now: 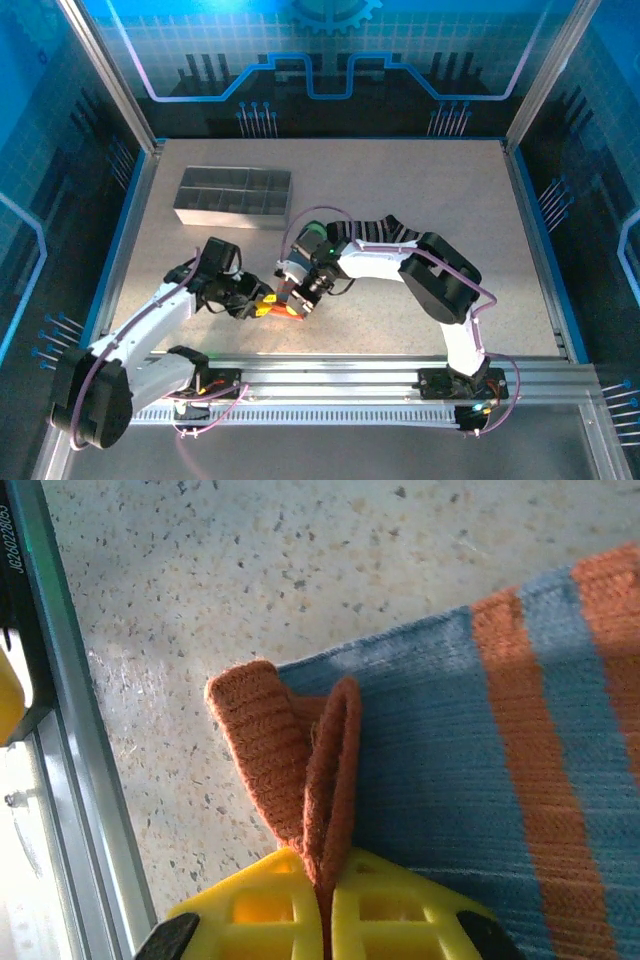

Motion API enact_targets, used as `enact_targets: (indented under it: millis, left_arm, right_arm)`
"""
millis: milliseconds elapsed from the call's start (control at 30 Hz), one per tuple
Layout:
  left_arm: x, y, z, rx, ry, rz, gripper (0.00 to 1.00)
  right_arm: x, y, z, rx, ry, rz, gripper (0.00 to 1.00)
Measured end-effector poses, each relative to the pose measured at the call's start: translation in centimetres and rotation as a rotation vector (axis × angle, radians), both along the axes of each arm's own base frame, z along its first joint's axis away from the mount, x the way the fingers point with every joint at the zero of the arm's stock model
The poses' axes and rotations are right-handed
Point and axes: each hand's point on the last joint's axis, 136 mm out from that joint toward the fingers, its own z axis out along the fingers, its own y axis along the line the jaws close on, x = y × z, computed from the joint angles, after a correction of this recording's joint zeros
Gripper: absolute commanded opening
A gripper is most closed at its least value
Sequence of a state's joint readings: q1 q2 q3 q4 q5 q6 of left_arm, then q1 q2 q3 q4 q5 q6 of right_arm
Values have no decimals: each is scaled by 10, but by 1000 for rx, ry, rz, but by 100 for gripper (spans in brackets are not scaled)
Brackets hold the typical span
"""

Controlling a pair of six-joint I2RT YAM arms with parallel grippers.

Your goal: Roll the socks

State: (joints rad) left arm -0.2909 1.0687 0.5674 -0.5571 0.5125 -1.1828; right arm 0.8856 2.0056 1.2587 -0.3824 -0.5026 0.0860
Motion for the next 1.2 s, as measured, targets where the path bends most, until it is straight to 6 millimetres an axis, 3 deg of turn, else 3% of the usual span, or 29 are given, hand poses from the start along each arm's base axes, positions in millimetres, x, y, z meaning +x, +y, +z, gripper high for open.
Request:
enact_targets:
  millis: [533,667,867,1067,1200]
  left_arm:
    - [29,-9,-30,-12,19,31,18]
    - [31,-9,-44,1,52,31,17]
    - [30,-8,-59,26,85,26,16]
    - [35,-8,-61,40,74,10,16]
    - [37,-7,-61,53,69,1,16]
  right_arm:
    - [7,0,-3,-4,53,-42,9]
    - [7,0,-3,-5,54,-44,16]
    - [7,-4,1,-2,24,-34,39]
    - [-2,-32,30,19,-254,21,52]
    - [-27,-34,48,35,-576,176,60]
